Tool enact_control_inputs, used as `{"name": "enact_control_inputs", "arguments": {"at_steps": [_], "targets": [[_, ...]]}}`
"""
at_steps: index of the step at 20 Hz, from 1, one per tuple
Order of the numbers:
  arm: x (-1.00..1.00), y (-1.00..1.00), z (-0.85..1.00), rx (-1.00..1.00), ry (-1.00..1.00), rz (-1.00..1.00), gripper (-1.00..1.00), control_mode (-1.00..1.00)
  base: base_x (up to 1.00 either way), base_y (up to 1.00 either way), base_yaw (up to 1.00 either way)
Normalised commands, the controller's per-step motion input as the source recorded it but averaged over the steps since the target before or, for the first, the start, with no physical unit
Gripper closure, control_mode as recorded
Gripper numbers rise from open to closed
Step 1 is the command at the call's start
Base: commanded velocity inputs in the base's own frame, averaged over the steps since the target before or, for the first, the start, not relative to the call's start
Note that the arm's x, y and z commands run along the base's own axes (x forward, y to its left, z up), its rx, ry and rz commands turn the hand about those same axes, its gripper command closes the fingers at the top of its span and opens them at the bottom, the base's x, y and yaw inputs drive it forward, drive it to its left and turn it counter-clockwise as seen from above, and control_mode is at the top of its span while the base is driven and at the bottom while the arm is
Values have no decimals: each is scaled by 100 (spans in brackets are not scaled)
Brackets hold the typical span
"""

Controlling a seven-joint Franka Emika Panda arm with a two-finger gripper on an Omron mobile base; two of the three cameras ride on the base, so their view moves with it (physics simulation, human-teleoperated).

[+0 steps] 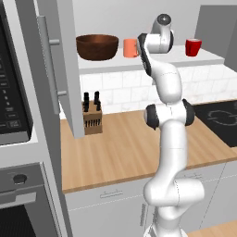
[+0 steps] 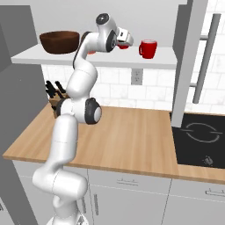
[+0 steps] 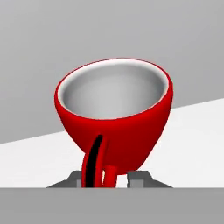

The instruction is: Gather all objects into one cabinet and sort the glasses and bowls to opposite sides.

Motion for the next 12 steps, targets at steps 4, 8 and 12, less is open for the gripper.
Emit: {"name": "enact_control_inputs", "arguments": {"at_steps": [4,8,12], "targets": [[0,0,-34,0,0,0,100,-100,0,0,0],[0,-5,-21,0,-5,0,100,-100,0,0,0],[0,-9,-18,0,-7,0,100,-100,0,0,0]]}}
